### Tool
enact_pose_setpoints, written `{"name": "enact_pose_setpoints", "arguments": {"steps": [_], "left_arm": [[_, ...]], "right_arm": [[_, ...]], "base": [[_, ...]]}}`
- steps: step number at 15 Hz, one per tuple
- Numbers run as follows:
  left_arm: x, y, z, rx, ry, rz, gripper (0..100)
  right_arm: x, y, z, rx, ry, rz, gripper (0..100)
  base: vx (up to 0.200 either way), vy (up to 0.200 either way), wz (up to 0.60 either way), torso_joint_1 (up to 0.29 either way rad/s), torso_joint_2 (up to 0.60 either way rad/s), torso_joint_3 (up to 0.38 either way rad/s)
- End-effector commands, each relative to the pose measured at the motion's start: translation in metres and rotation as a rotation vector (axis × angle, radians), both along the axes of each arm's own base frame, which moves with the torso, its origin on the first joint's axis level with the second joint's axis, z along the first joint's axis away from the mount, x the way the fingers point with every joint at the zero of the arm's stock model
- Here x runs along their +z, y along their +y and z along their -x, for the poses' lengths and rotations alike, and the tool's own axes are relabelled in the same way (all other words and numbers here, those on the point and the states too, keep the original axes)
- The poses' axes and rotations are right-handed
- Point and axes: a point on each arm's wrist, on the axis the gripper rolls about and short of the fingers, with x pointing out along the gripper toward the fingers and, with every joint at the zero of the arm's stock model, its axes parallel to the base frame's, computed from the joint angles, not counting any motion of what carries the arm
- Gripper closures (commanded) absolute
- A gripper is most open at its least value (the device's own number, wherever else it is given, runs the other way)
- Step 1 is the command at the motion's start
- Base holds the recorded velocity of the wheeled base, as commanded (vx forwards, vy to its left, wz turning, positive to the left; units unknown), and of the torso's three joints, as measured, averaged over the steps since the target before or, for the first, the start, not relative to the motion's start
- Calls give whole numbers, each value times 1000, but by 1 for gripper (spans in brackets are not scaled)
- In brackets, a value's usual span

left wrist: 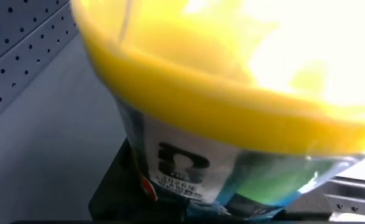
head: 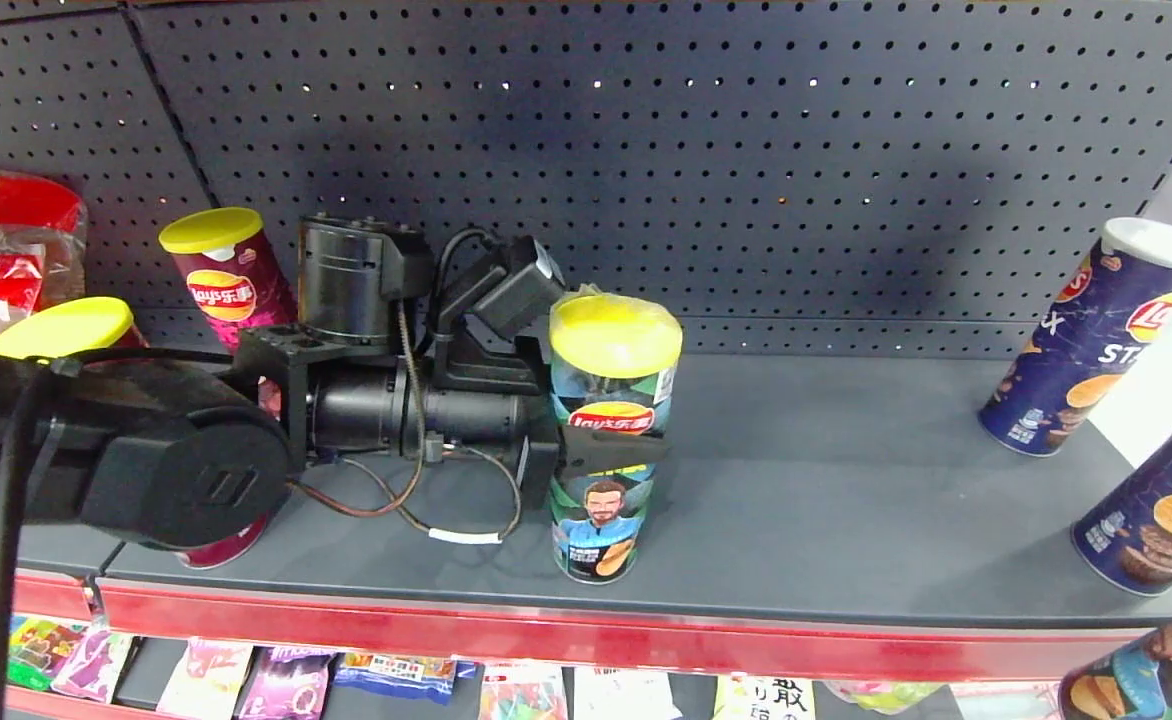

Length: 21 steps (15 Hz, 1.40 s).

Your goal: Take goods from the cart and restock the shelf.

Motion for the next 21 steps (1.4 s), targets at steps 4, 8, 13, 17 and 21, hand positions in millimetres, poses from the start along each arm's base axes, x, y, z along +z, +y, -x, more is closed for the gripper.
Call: {"name": "enact_pose_setpoints", "arguments": {"steps": [4, 8, 13, 17, 21], "left_arm": [[0, 6, 10, -13, 10, 0, 100], [-5, 12, 18, -24, 30, -5, 100], [-8, 13, 15, -15, 34, -5, 100], [-8, 13, 16, -11, 30, -5, 0], [-8, 16, 19, 0, -6, 14, 0]], "right_arm": [[0, 0, 0, 0, -1, 0, 100], [0, 0, 0, -1, -1, 0, 100], [1, 0, 0, -1, -1, 0, 100], [1, 0, 0, 0, -1, 0, 100], [2, 0, -1, 0, -3, 0, 100]], "base": [[0, 0, 0, 0, 0, 0], [0, 0, 0, 0, 0, 0], [0, 0, 0, 0, 0, 0], [0, 0, 0, 0, 0, 0], [0, 0, 0, 0, 0, 0]]}}
